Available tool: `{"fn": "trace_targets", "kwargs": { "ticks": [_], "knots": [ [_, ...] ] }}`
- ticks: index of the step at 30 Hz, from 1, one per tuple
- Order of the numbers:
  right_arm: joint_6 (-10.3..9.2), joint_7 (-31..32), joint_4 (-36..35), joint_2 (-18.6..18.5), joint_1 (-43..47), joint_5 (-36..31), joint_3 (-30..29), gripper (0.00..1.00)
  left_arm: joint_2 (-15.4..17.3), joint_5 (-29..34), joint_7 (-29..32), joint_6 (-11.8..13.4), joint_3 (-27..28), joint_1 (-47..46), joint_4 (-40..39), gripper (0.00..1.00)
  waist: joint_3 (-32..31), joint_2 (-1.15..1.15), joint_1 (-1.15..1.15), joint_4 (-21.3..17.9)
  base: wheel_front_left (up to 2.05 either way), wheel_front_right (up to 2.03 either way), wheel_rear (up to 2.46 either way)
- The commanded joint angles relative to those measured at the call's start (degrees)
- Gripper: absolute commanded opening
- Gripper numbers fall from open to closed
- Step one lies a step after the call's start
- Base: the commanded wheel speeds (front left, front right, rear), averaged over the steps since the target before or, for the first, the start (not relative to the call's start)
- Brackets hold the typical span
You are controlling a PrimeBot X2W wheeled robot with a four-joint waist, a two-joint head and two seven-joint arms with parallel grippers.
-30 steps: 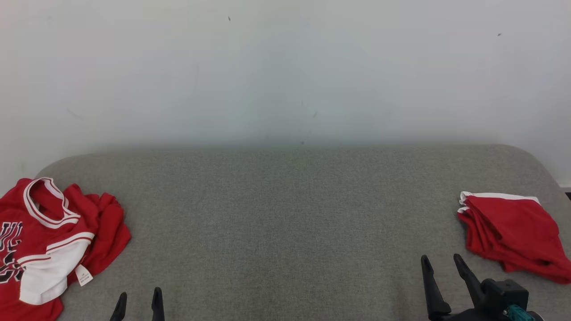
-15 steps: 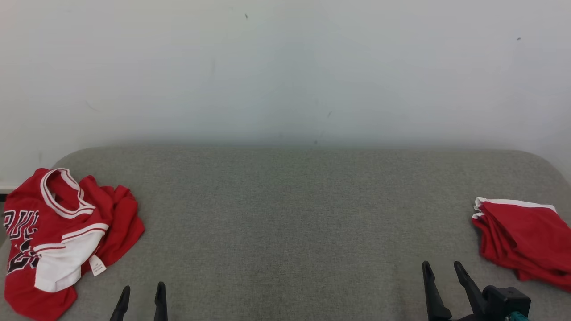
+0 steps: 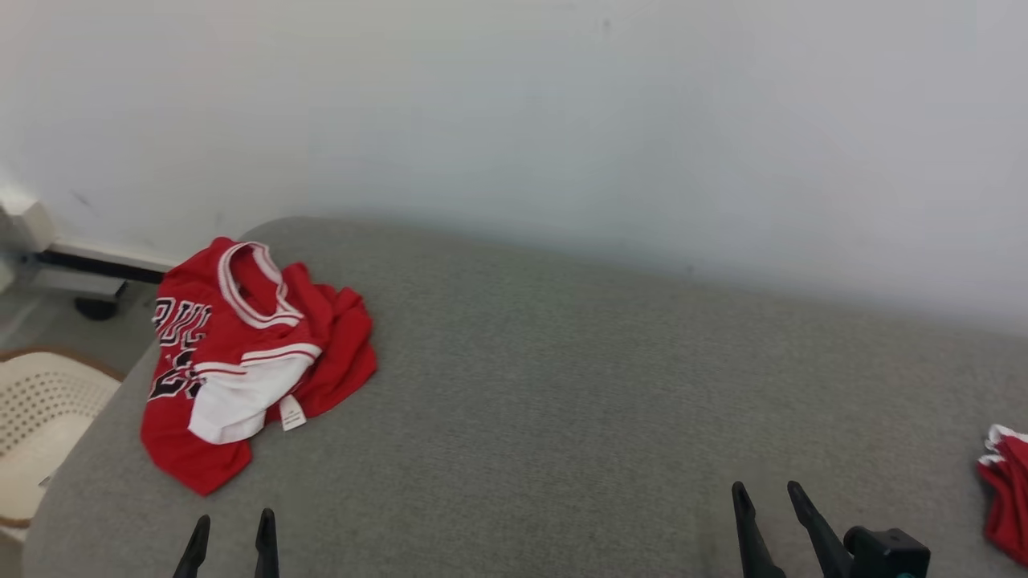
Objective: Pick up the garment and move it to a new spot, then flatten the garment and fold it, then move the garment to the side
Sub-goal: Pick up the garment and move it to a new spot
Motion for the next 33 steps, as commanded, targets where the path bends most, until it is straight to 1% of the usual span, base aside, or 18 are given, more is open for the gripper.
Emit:
{"fn": "trace_targets", "kwargs": {
  "ticks": [1, 4, 7, 16, 23, 28, 30, 33],
  "knots": [
    [-0.14, -0.54, 0.42, 0.07, -0.29, 0.42, 0.74, 1.0, 0.34, 0.19, -0.22, -0.07, 0.42, 1.15, -0.19, 1.0, 0.05, 0.0, 0.0, 7.87, 0.0, 0.0, 0.0],
    [-0.14, -0.8, 1.06, 0.06, -0.74, 0.95, 1.87, 1.0, 0.87, -0.23, -0.21, -0.07, 0.98, 1.46, -0.32, 1.0, -0.01, 0.0, 0.0, 11.08, 0.0, 0.0, 0.0],
    [-0.14, -0.42, 1.02, 0.07, -2.42, 0.43, 3.42, 1.0, 0.69, -0.47, -0.21, -0.07, 2.44, 1.82, -1.38, 1.0, 1.36, 0.0, 0.0, 12.48, 0.0, 0.0, 0.0],
    [-0.14, -0.09, 3.37, 0.04, -6.77, 0.47, 7.17, 1.0, -1.18, 0.31, -0.21, -0.07, 5.88, 3.41, -4.53, 1.0, 3.73, 0.0, 0.0, 14.34, 0.0, 0.0, 0.0],
    [-0.14, -0.7, 5.43, 0.05, -8.8, 0.87, 8.94, 1.0, -2.27, 0.91, -0.21, -0.07, 6.81, 4.36, -5.69, 1.0, 4.24, 0.0, 0.0, 14.67, 0.0, 0.0, 0.0],
    [-0.14, -0.98, 6.27, 0.05, -8.64, 0.13, 8.15, 1.0, -2.12, 1.34, -0.21, -0.07, 5.8, 4.22, -4.88, 1.0, 4.12, 0.0, 0.0, 14.52, 0.0, 0.0, 0.0],
    [-0.14, -0.94, 6.24, 0.05, -8.2, -0.25, 7.7, 1.0, -1.25, 1.21, -0.21, -0.07, 4.65, 3.06, -3.62, 1.0, 4.02, 0.0, 0.0, 14.41, 0.0, 0.0, 0.0],
    [-0.14, -0.49, 5.67, 0.05, -7.3, -0.54, 7.26, 1.0, 0.93, 0.19, 0.86, -0.07, 1.29, -0.68, -0.63, 1.0, 3.81, 0.0, 0.0, 14.18, 0.0, 0.0, 0.0]
  ]
}}
